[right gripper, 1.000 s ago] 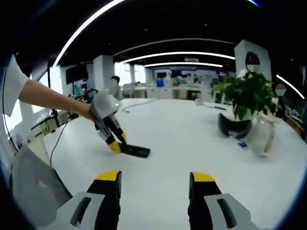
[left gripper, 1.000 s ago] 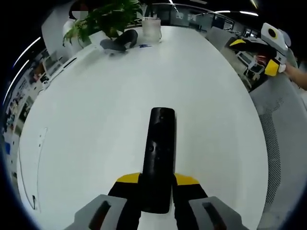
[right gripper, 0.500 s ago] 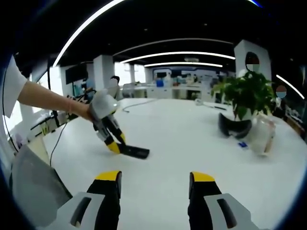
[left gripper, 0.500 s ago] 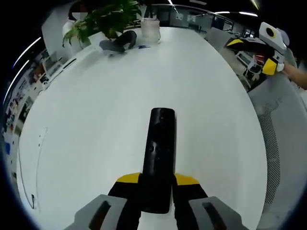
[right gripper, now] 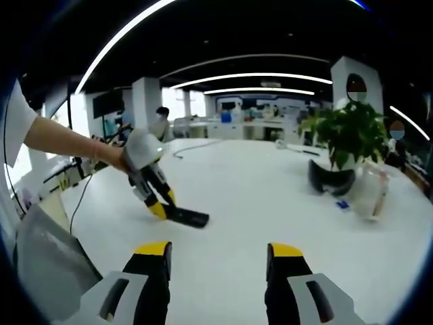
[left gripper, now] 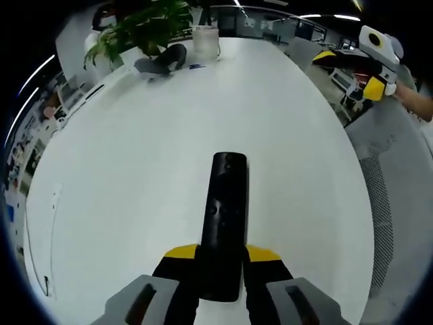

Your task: Press the specified remote control buttons in sequence, fully releasing each button before pressing the next.

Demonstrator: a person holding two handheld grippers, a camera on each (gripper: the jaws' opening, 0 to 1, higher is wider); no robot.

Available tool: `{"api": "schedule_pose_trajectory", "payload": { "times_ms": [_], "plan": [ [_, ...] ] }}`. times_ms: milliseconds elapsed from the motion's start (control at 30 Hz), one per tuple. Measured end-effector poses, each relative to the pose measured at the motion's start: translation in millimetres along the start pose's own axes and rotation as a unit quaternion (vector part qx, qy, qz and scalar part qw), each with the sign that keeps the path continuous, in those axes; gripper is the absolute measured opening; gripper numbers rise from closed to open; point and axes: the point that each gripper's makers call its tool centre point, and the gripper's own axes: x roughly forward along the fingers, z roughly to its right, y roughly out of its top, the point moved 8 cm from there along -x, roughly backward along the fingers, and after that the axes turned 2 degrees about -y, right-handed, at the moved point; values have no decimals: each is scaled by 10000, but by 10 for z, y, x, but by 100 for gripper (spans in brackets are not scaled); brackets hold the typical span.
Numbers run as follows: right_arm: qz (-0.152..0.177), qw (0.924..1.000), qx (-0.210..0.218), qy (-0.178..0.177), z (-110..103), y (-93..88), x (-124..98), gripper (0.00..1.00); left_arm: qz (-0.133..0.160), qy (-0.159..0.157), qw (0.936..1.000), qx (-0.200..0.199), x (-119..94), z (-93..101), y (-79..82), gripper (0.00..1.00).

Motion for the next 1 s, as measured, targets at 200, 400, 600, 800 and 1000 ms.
{"api": "schedule_pose_trajectory", "payload": {
  "times_ms": [200, 400, 600, 800, 1000],
  "plan": [
    [-2, 10000, 1, 7, 0, -1, 0, 54, -5, -6, 10000, 8, -2, 23, -6, 24],
    [-33, 10000, -24, 35, -8, -8, 4, 54, -9, -10, 10000, 11, -1, 63, -6, 24],
    [-54, 10000, -21, 48, -12, -10, 5, 54, 45, 4, 10000, -35, 0, 89, -13, 24],
    [-44, 10000, 16, 33, -3, -9, 3, 53, 95, 14, 9999, -69, 1, 114, -19, 24],
    [-42, 10000, 21, 25, 3, -6, 0, 53, 62, 14, 10000, -51, 1, 147, -9, 24]
  ]
}}
